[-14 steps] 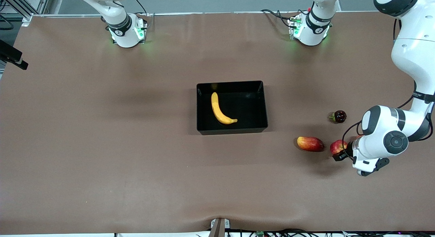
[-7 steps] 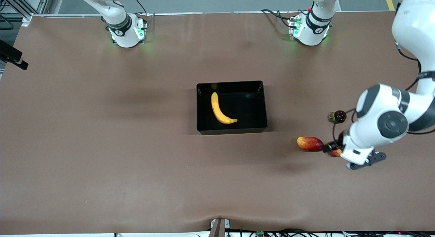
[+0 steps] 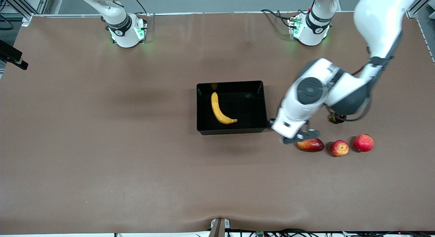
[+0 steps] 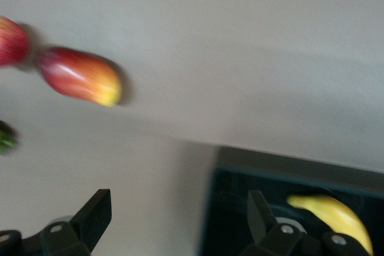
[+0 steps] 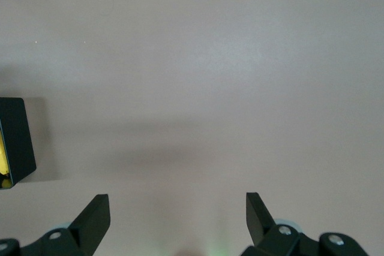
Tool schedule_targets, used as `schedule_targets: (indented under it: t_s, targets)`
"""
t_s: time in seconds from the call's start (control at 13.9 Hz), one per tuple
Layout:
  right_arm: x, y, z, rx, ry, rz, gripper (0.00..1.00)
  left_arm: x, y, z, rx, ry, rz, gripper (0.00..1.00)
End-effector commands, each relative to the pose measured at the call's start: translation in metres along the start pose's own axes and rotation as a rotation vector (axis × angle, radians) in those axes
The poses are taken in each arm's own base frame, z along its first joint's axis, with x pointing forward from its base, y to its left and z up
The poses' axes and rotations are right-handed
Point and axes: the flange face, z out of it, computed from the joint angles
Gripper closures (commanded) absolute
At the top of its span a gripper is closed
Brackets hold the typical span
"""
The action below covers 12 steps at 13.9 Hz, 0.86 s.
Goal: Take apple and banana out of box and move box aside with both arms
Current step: 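Move the left gripper back over the yellow banana in the tray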
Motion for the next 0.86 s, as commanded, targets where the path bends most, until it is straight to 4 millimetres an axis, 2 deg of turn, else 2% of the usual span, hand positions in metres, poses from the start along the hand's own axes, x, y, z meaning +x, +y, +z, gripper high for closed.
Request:
schedule_targets:
  t_s: [0.0, 0.14, 0.29, 0.65, 0.79]
  targets:
    - [-0.003, 0.004, -0.003, -0.006, -0.001, 0.0, 0.0, -0.033, 0.06, 0.011, 0.006, 0.02, 0.021, 0.0]
    - [-0.003, 0.005, -0.001, -0.005, -0.004, 0.003, 0.0, -0.057, 0.096, 0.033, 0.003, 0.048, 0.012, 0.0]
    - [0.007, 0.013, 0.018, -0.004, -0.051, 0.017, 0.0, -0.077, 0.124, 0.061, -0.026, 0.047, -0.017, 0.0]
    - [0.01, 0.017, 0.026, -0.003, -0.075, 0.019, 0.0, -0.103, 0.169, 0.112, -0.123, 0.035, -0.033, 0.0]
    - [0.02, 0.025, 0.046, 0.0, -0.116, 0.026, 0.0, -0.106, 0.186, 0.133, -0.14, 0.054, -0.066, 0.0]
